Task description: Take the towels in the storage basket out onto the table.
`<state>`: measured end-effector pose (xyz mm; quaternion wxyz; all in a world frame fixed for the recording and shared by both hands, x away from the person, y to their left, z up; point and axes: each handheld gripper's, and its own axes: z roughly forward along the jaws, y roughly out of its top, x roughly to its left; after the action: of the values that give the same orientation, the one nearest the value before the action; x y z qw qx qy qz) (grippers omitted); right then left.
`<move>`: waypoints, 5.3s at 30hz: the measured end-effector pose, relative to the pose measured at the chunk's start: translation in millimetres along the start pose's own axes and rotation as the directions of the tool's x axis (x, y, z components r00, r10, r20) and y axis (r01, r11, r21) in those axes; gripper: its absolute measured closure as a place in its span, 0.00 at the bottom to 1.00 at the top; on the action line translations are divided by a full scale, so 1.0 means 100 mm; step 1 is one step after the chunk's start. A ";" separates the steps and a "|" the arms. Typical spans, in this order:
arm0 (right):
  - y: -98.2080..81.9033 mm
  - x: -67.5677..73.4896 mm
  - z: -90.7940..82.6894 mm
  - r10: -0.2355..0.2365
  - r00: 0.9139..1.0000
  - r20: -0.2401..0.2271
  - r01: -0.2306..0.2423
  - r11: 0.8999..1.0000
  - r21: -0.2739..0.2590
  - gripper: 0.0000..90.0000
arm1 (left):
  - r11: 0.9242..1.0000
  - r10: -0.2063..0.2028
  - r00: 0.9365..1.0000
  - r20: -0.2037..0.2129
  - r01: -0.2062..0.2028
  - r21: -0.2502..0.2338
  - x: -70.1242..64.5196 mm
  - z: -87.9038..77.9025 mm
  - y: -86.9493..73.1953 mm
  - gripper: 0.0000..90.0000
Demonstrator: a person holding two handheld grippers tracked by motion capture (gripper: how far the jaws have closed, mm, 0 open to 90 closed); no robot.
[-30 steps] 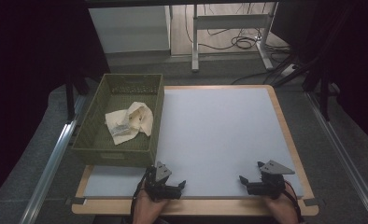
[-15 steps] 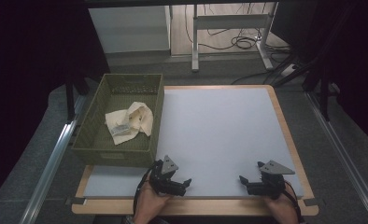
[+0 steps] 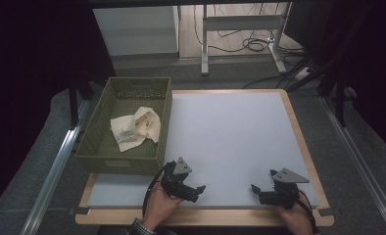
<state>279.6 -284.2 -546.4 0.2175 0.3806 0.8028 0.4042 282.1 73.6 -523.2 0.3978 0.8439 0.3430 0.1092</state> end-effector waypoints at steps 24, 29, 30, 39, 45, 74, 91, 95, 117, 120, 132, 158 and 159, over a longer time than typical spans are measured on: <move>0.00 0.00 0.00 -0.003 1.000 -0.001 0.003 1.000 -0.001 0.08 | 0.996 0.059 0.998 0.020 -0.061 0.064 0.08 0.06 0.44 0.00; 0.00 0.00 0.00 -0.002 1.000 -0.001 0.002 1.000 -0.003 0.08 | 0.996 0.065 0.997 0.042 -0.067 0.062 0.12 0.02 0.57 0.01; 0.00 0.00 0.00 -0.002 1.000 -0.001 0.002 1.000 -0.003 0.08 | 0.996 0.068 0.997 0.046 -0.071 0.060 0.13 0.01 0.60 0.01; 0.00 0.00 0.00 -0.003 1.000 -0.002 0.003 1.000 -0.004 0.08 | 0.991 0.109 0.992 0.057 -0.113 0.067 0.16 -0.06 0.85 0.01; 0.00 0.00 0.00 -0.002 1.000 -0.003 0.002 1.000 -0.004 0.08 | 0.991 0.116 0.992 0.050 -0.119 0.064 0.23 -0.14 1.02 0.01; 0.00 -0.01 0.00 -0.003 1.000 -0.003 0.003 1.000 -0.004 0.08 | 0.994 0.029 0.991 -0.131 -0.016 0.104 0.98 -0.56 1.28 0.00; 0.00 -0.01 0.00 -0.003 1.000 -0.003 0.003 1.000 -0.004 0.08 | 0.991 -0.040 0.968 -0.250 0.070 0.112 1.42 -0.82 1.18 0.02; 0.00 -0.01 0.00 -0.003 1.000 -0.003 0.003 1.000 -0.004 0.08 | 0.989 -0.057 0.962 -0.268 0.091 0.118 1.54 -0.87 1.14 0.03; 0.00 -0.01 0.00 -0.003 1.000 -0.003 0.003 1.000 -0.004 0.08 | 0.959 -0.167 0.919 -0.358 0.236 0.159 2.20 -0.92 0.78 0.02; 0.00 -0.01 0.00 -0.003 1.000 -0.003 0.003 1.000 -0.004 0.08 | 0.952 -0.180 0.914 -0.364 0.254 0.168 2.28 -0.90 0.74 0.02; 0.00 -0.01 0.00 -0.003 1.000 -0.003 0.003 1.000 -0.004 0.08 | 0.917 -0.198 0.904 -0.379 0.307 0.255 2.53 -0.71 0.60 0.01; 0.00 -0.01 0.00 -0.002 1.000 -0.005 0.002 1.000 -0.004 0.08 | 0.751 -0.250 0.920 -0.303 0.382 0.539 2.80 -0.21 0.39 0.40; 0.00 -0.01 0.00 -0.002 1.000 -0.005 0.002 1.000 -0.004 0.08 | 0.748 -0.267 0.917 -0.295 0.390 0.537 2.80 -0.22 0.39 0.46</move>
<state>280.0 -285.0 -546.7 0.2169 0.3783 0.8028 0.4066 499.0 255.4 -504.2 0.0950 0.8353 0.5414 0.0102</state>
